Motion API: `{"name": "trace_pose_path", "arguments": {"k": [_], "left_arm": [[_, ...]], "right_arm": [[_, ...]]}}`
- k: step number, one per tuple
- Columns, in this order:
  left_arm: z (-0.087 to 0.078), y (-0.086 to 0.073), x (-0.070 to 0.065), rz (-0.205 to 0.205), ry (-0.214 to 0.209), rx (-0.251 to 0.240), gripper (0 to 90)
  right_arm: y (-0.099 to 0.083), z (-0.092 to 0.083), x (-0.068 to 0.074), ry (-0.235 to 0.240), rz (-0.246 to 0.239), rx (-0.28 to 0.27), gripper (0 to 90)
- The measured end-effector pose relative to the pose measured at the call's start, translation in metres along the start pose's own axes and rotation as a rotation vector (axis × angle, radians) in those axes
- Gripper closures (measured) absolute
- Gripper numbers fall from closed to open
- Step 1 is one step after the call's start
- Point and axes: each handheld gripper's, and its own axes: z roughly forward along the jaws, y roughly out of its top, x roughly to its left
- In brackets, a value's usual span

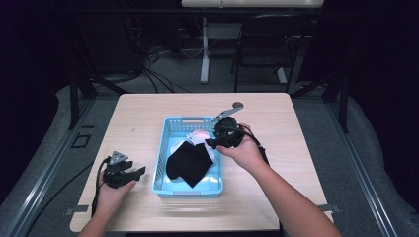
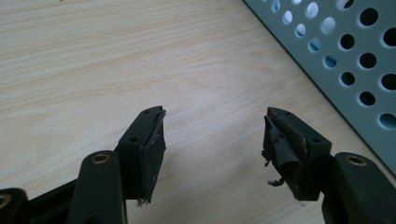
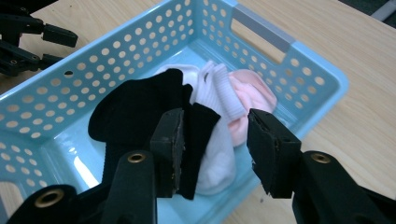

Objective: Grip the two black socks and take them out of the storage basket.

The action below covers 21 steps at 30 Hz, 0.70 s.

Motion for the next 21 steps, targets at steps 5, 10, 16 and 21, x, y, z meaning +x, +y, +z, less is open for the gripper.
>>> {"name": "trace_pose_path", "arguments": {"k": [5,10,16,21], "left_arm": [[-0.001,0.0,0.001,-0.002,-0.001,-0.005,38.9],[-0.001,0.0,0.001,-0.001,-0.003,-0.006,38.9],[-0.001,0.0,0.001,0.001,-0.005,-0.005,38.9],[0.0,0.001,0.001,0.001,-0.005,-0.004,38.9]], "right_arm": [[0.01,0.014,0.007,0.014,-0.02,0.025,56.9],[0.014,0.026,0.009,0.03,-0.014,0.028,58.6],[0.013,0.041,0.012,0.039,-0.027,0.055,62.6],[0.012,0.053,0.016,0.054,-0.029,0.079,64.0]]}}
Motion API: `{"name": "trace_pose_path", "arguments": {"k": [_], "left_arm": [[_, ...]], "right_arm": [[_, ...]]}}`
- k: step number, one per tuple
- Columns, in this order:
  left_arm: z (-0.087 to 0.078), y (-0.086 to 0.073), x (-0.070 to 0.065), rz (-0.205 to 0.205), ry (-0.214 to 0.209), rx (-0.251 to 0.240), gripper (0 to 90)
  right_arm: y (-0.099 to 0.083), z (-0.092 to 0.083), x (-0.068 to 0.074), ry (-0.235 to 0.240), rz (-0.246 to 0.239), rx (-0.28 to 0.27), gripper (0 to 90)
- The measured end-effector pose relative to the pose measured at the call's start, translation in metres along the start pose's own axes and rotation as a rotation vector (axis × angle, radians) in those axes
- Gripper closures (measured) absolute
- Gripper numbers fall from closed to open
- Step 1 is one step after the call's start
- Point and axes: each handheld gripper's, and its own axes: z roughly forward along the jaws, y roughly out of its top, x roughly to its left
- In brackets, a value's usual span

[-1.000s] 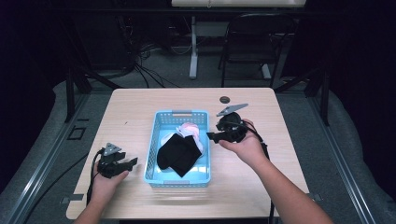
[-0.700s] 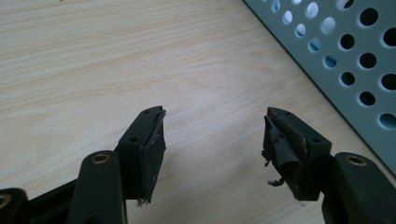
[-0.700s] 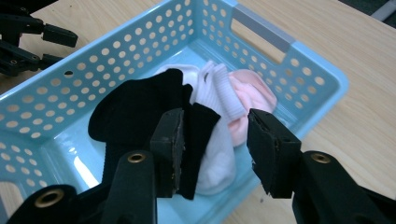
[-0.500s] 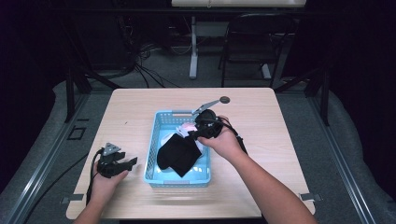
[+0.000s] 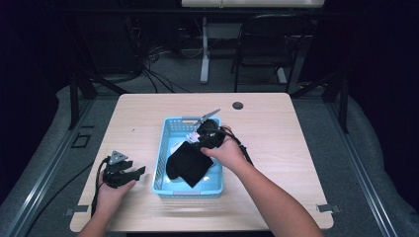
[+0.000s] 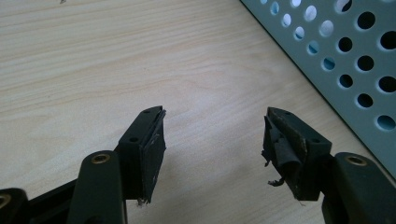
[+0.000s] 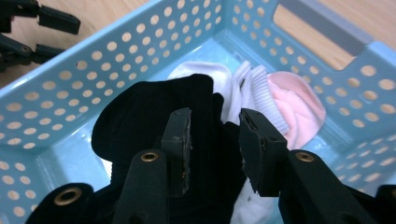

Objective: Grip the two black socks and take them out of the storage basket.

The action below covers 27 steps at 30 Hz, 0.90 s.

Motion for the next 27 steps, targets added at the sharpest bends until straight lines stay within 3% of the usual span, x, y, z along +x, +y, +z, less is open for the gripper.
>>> {"name": "trace_pose_path", "arguments": {"k": [4,12,19,27], "left_arm": [[0.0,0.0,0.0,0.0,-0.001,0.0,38.9],[0.0,0.0,0.0,0.001,-0.003,-0.002,38.9],[0.0,0.0,0.0,0.002,-0.002,-0.002,38.9],[0.0,0.0,0.0,0.002,0.0,0.001,38.9]], "right_arm": [[0.0,0.015,0.005,0.002,-0.018,0.032,65.1],[-0.001,0.024,0.005,-0.006,-0.014,0.066,69.1],[-0.002,0.024,0.008,0.002,-0.026,0.08,86.3],[-0.002,0.02,0.009,0.007,-0.04,0.076,87.4]]}}
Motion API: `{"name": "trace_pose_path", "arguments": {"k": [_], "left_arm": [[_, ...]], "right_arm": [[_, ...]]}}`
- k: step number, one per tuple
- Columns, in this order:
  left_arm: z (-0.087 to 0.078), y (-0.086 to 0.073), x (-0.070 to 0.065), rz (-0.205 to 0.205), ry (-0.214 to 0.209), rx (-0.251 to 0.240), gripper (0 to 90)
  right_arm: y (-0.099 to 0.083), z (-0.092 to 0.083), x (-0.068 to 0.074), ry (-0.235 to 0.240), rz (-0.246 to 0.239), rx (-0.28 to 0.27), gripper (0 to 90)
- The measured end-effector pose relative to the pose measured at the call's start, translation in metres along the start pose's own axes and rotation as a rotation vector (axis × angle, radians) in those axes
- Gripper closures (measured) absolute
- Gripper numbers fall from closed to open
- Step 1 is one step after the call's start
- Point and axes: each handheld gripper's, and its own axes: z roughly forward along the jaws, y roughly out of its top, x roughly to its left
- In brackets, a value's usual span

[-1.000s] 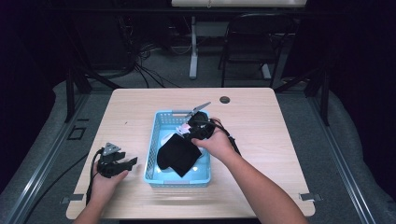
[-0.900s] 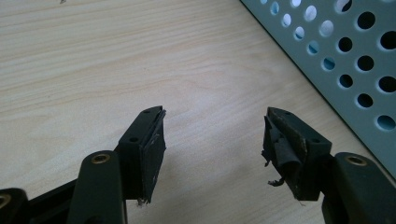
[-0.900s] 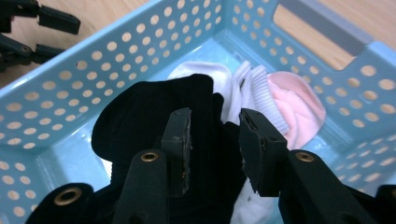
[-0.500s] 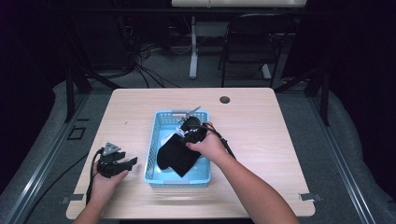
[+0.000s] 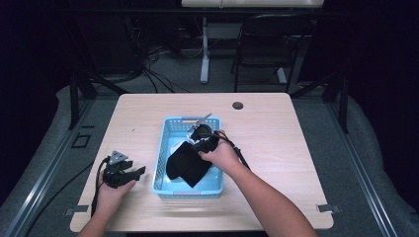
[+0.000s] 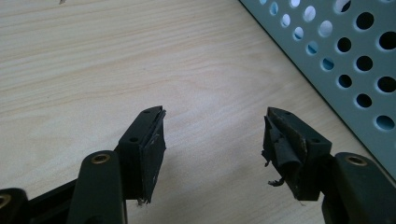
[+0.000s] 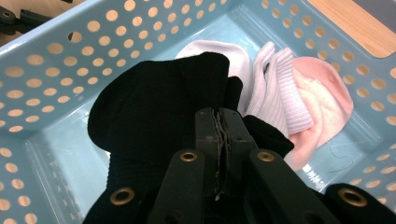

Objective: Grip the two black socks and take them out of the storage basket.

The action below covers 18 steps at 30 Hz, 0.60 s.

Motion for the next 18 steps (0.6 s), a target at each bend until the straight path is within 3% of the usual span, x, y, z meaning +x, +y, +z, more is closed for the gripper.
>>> {"name": "trace_pose_path", "arguments": {"k": [11,18], "left_arm": [[0.001,0.0,0.0,-0.001,-0.002,0.0,38.9],[0.001,0.0,0.0,-0.001,0.0,0.002,38.9]], "right_arm": [[-0.001,-0.005,0.002,0.025,0.014,-0.03,87.7],[0.009,-0.028,0.009,0.07,0.013,-0.078,87.8]]}}
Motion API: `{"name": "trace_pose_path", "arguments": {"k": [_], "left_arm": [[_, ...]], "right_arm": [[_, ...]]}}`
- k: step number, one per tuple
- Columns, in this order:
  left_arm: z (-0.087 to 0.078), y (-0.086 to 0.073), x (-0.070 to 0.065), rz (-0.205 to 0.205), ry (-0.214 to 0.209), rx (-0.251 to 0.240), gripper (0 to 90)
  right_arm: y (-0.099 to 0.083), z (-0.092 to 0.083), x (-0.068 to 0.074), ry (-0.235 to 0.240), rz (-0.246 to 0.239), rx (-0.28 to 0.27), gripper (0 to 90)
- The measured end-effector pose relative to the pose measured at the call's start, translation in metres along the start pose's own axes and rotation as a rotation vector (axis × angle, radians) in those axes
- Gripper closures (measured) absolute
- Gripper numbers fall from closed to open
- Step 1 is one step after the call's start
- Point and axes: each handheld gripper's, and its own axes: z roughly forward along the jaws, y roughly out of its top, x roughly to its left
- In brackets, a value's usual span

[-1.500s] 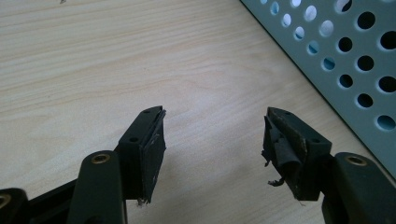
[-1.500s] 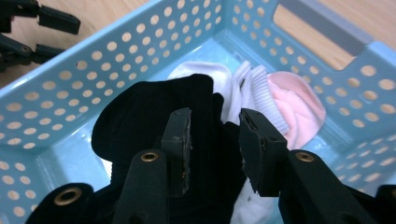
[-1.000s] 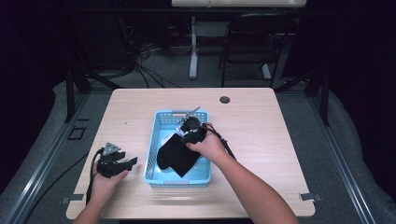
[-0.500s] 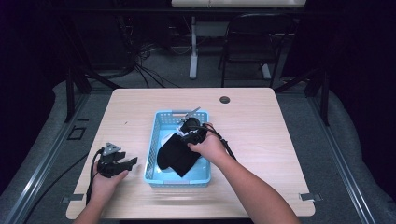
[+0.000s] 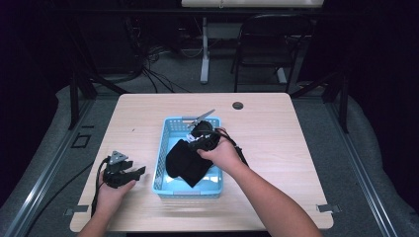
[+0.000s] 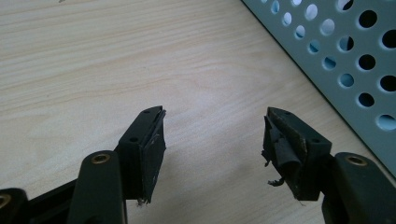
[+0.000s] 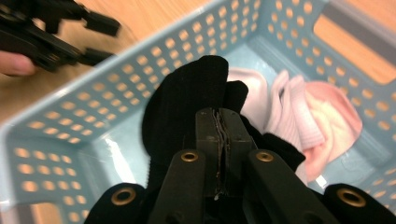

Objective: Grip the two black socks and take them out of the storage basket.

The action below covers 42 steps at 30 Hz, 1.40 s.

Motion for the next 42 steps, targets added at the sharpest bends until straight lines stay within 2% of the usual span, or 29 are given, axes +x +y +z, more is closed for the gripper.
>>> {"name": "trace_pose_path", "arguments": {"k": [7,12,13,17,20,31,37,40,41,42], "left_arm": [[-0.001,0.0,0.0,-0.003,0.0,0.003,38.9],[0.0,0.0,0.0,-0.002,0.002,-0.001,38.9],[0.0,0.0,0.0,-0.002,0.002,-0.001,38.9],[0.0,0.0,0.0,-0.002,0.002,-0.001,38.9],[0.0,0.0,0.0,-0.001,0.004,0.001,38.9],[0.0,0.0,0.0,0.0,0.003,0.001,38.9],[-0.001,0.0,0.0,-0.004,0.004,-0.002,38.9],[0.0,0.0,-0.001,-0.001,0.006,0.003,38.9],[0.0,0.0,-0.001,-0.001,0.006,0.003,38.9],[0.0,0.0,-0.001,-0.001,0.006,0.002,38.9]], "right_arm": [[0.019,-0.034,0.012,-0.013,-0.05,-0.042,87.8],[0.028,-0.057,0.016,-0.031,-0.069,-0.083,87.9],[0.03,-0.066,0.017,-0.041,-0.078,-0.09,87.9],[0.031,-0.08,0.018,-0.051,-0.086,-0.108,87.9],[0.031,-0.084,0.018,-0.058,-0.086,-0.111,87.8],[0.024,-0.1,0.019,-0.061,-0.097,-0.124,87.8],[0.008,-0.121,0.012,-0.072,-0.077,-0.141,87.8],[-0.003,-0.136,0.007,-0.09,-0.066,-0.148,87.8],[-0.012,-0.146,0.004,-0.104,-0.057,-0.154,87.8],[-0.012,-0.146,0.004,-0.104,-0.057,-0.154,87.8]]}}
